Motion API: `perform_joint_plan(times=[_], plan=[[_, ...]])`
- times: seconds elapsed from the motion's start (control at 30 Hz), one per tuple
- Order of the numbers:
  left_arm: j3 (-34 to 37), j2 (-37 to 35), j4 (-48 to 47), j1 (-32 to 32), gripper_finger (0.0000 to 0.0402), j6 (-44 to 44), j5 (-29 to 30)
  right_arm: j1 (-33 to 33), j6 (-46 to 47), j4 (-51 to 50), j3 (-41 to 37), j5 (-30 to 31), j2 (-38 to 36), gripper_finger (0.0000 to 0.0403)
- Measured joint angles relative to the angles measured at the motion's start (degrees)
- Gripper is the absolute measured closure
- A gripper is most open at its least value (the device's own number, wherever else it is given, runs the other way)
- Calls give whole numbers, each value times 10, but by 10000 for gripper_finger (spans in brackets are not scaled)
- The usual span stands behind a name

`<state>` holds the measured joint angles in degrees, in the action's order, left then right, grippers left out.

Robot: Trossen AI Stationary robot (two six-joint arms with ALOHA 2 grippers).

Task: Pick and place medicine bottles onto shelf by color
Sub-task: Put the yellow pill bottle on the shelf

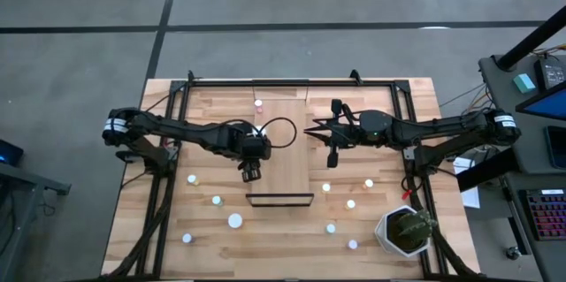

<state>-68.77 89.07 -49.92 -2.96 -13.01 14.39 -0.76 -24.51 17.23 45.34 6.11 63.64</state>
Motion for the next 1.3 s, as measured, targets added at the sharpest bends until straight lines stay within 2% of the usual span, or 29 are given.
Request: perform_joint_plan(times=[0.1, 0.2, 0.37, 0.47, 0.7, 0.93, 1.13, 1.3], plan=[[-4, -17, -10, 0, 220, 17, 0, 0, 5, 0, 0, 7, 0, 394], [-8, -44, -8, 0, 220, 41, 0, 0, 10, 5, 0, 46, 0, 394], [-10, -110, 3, -3, 221, 60, 0, 0, 75, 9, 0, 116, -1, 394], [6, -155, 38, -11, 221, 64, 1, 0, 115, -13, 18, 124, 0, 394], [96, -248, 188, -44, 221, 106, -1, -1, 185, -158, 107, 124, 10, 394], [175, -300, 293, -44, 221, 134, 0, -26, 258, -329, 205, 123, 34, 394], [208, -323, 320, -44, 221, 149, 0, -58, 302, -430, 260, 119, 76, 394], [217, -336, 332, -43, 221, 165, 0, -111, 345, -494, 284, 119, 107, 394]])
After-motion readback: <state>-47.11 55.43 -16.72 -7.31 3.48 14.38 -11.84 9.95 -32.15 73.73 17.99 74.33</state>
